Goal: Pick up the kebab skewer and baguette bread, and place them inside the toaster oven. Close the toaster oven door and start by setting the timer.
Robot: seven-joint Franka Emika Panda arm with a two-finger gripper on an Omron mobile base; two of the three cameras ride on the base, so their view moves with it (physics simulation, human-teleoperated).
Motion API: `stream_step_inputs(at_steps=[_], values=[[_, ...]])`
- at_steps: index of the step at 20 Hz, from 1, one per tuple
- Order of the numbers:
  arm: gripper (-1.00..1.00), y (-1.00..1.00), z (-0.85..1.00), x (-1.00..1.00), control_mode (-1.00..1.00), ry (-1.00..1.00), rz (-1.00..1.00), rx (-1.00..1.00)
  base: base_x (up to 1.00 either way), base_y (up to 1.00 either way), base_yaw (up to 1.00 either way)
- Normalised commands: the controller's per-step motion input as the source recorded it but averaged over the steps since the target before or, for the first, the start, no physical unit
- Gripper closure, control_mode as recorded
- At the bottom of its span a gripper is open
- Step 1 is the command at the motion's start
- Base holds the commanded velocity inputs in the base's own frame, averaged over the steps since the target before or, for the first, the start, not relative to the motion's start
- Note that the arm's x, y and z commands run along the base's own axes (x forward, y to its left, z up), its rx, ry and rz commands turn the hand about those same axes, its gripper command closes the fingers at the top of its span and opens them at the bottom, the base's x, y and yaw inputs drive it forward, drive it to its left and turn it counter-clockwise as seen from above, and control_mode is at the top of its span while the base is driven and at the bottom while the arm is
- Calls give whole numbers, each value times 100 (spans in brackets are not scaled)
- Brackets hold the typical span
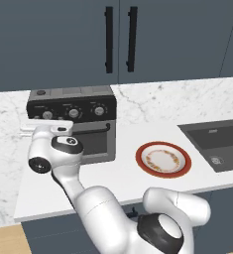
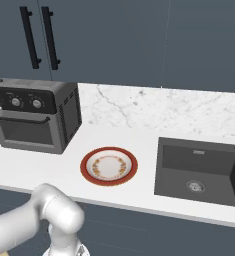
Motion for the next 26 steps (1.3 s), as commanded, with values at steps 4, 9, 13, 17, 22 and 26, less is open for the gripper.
stream_step_inputs(at_steps=[4,9,13,17,22,26], values=[[-100,13,-2,11,-100,-2,0,0,0,0,0],[-100,0,0,9,-100,-1,0,0,0,0,0],[-100,0,-7,9,-100,0,0,0,0,0,0],[-100,0,-15,15,-100,0,0,0,0,0,0],[-100,0,-11,16,-100,0,0,0,0,0,0],[-100,1,-1,18,-100,0,0,0,0,0,0]])
